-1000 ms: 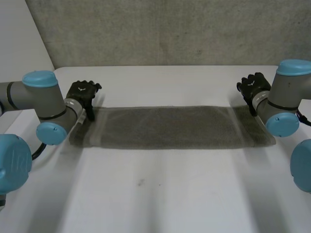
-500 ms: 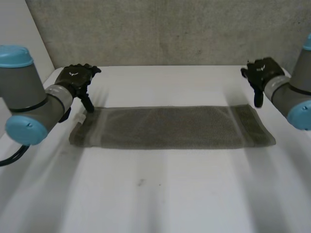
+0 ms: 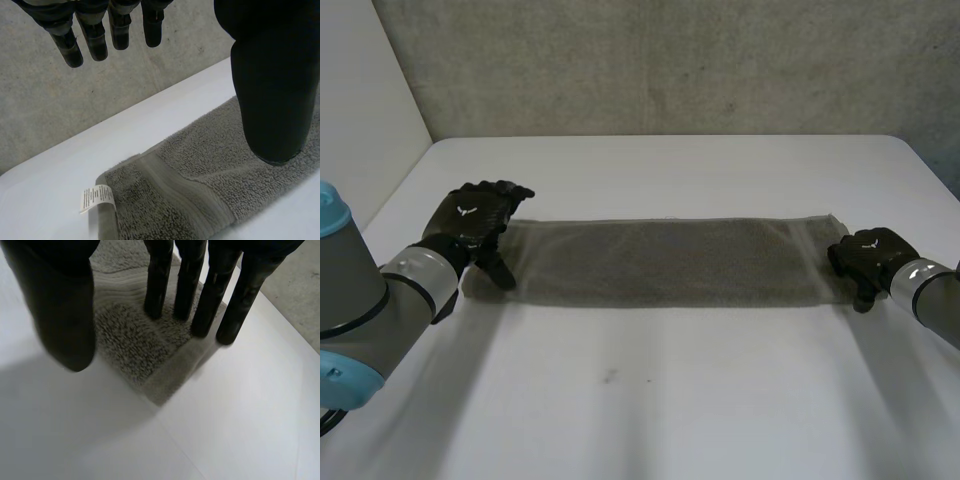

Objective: Fold the towel.

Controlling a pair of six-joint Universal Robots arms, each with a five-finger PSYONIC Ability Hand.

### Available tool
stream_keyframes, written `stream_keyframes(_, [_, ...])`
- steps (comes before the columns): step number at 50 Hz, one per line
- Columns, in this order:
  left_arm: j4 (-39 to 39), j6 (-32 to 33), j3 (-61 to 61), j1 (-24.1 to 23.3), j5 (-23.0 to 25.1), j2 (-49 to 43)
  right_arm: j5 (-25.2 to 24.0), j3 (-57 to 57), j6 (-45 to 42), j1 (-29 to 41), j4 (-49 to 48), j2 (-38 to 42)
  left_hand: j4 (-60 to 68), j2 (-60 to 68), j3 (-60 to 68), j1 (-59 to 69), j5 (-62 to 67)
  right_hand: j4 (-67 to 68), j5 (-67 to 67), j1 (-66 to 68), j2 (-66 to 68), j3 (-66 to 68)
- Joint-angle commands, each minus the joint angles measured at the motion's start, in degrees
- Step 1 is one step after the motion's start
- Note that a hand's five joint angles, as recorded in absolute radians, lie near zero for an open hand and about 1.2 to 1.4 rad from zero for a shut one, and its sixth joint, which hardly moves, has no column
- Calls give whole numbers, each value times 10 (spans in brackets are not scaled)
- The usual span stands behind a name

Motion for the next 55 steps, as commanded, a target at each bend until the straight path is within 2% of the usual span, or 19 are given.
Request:
stream_keyframes(1, [5, -3, -7, 1, -1, 0, 2, 1, -3, -4, -23, 18, 4, 6, 4, 1, -17, 204, 198, 204, 203, 204])
stream_keyframes(3, [5, -3, -8, 1, -1, 0, 5, -4, -2, -6, -28, 23, 4, 6, 4, 1, -17, 427, 420, 426, 425, 426])
stream_keyframes(15, [8, -6, -14, 0, -1, 6, 16, -11, -10, -68, -45, -20, 4, 6, 4, 1, -17, 428, 421, 427, 426, 427])
stream_keyframes(18, [8, -9, -18, 1, -1, 13, 18, -32, -40, -101, -35, -19, 4, 6, 4, 1, -17, 428, 421, 427, 426, 427])
stream_keyframes(20, [8, -10, -18, 1, -1, 13, 20, -55, -93, -130, -6, -22, 4, 6, 4, 1, -17, 428, 421, 427, 426, 427])
stream_keyframes(26, [8, -18, -20, 3, -1, 13, 25, -115, -103, -124, 29, -24, 4, 6, 4, 1, -17, 428, 421, 427, 426, 427])
stream_keyframes(29, [9, -22, -21, 6, -1, 14, 30, -155, -66, -83, 35, -34, 4, 6, 4, 1, -17, 428, 421, 427, 426, 427])
stream_keyframes(31, [9, -29, -21, 10, -1, 14, 35, -199, -33, -6, 34, -35, 4, 6, 4, 1, -17, 428, 421, 427, 426, 427])
stream_keyframes(34, [9, -33, -20, 10, -1, 14, 42, -225, -25, 39, 34, -31, 4, 6, 4, 1, -17, 428, 421, 427, 426, 427])
stream_keyframes(37, [12, -44, -21, 17, -1, 20, 82, -297, -18, 175, 35, 7, 4, 6, 4, 1, -17, 428, 421, 427, 426, 427])
stream_keyframes(38, [12, -44, -21, 18, -1, 20, 82, -297, -18, 176, 35, 7, 4, 6, 4, 1, -17, 428, 421, 427, 426, 427])
stream_keyframes(40, [12, -49, -22, 24, -1, 27, 94, -331, -17, 270, 32, 38, 4, 6, 4, 1, -17, 428, 421, 427, 426, 427])
stream_keyframes(41, [12, -49, -22, 24, -1, 27, 94, -331, -17, 271, 32, 38, 4, 6, 4, 1, -17, 428, 421, 427, 426, 427])
stream_keyframes(43, [12, -52, -23, 27, -1, 30, 93, -350, -17, 350, 30, 77, 4, 6, 4, 1, -17, 428, 421, 427, 426, 427])
stream_keyframes(44, [12, -52, -23, 27, -1, 30, 93, -350, -17, 350, 30, 77, 4, 6, 4, 1, -17, 428, 421, 427, 426, 427])
stream_keyframes(46, [15, -52, -30, 32, -1, 36, 91, -357, -19, 413, 30, 118, 4, 6, 4, 1, -17, 428, 421, 427, 426, 427])
stream_keyframes(47, [15, -52, -30, 32, -1, 36, 91, -357, -19, 413, 30, 118, 4, 6, 4, 1, -17, 428, 421, 427, 426, 427])
stream_keyframes(49, [24, -52, -36, 35, -1, 42, 87, -358, -23, 462, 30, 156, 4, 6, 4, 1, -17, 428, 421, 427, 426, 427])
stream_keyframes(55, [31, -52, -42, 36, -1, 42, 88, -355, -39, 501, 35, 196, 4, 6, 4, 1, -17, 428, 421, 427, 426, 427])
